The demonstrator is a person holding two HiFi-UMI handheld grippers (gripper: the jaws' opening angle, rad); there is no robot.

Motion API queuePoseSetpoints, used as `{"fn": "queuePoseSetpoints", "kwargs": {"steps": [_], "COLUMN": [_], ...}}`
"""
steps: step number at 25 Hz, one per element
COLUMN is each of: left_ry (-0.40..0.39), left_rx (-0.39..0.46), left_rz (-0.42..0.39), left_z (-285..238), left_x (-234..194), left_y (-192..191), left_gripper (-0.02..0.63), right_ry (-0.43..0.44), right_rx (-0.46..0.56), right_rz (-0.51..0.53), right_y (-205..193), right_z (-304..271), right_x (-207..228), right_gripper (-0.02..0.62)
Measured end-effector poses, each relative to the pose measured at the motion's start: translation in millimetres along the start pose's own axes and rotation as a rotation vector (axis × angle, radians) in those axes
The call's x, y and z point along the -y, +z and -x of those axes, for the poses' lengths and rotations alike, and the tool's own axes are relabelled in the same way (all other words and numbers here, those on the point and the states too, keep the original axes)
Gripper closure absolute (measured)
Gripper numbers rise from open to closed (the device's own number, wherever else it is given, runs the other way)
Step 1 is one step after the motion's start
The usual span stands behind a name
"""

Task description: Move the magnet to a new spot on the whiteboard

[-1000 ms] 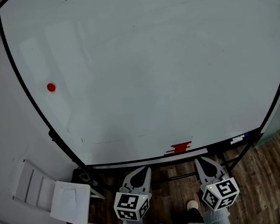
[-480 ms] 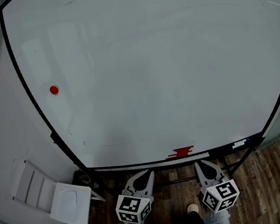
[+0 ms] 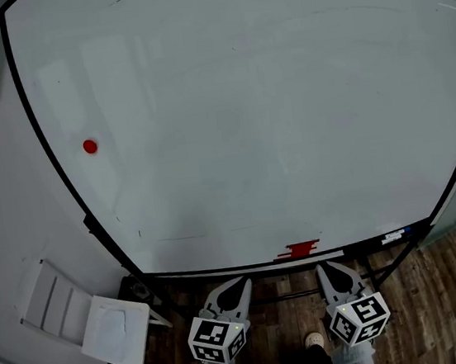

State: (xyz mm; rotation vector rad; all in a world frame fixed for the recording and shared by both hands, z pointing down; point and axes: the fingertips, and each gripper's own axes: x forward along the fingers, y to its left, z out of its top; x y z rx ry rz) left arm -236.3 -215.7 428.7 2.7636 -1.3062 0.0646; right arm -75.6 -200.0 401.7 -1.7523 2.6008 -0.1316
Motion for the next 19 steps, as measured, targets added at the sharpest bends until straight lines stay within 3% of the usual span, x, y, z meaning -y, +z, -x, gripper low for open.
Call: {"fn": "queuePoseSetpoints", "kwargs": {"steps": [19], "left_ry": [0.022], "left_rx": [-0.017], "left_rz": [0.008], "left_z": [4.4], "left_x": [-20.1], "left_y": [-7.1], "left_gripper": [0.597], "right_ry": [0.054], "right_rx": [-0.017], "right_rz": [-0.013], "right_y": [-7.1], "right_z": [-25.5], "right_x": [-16.6], "right_gripper": [0.569]}}
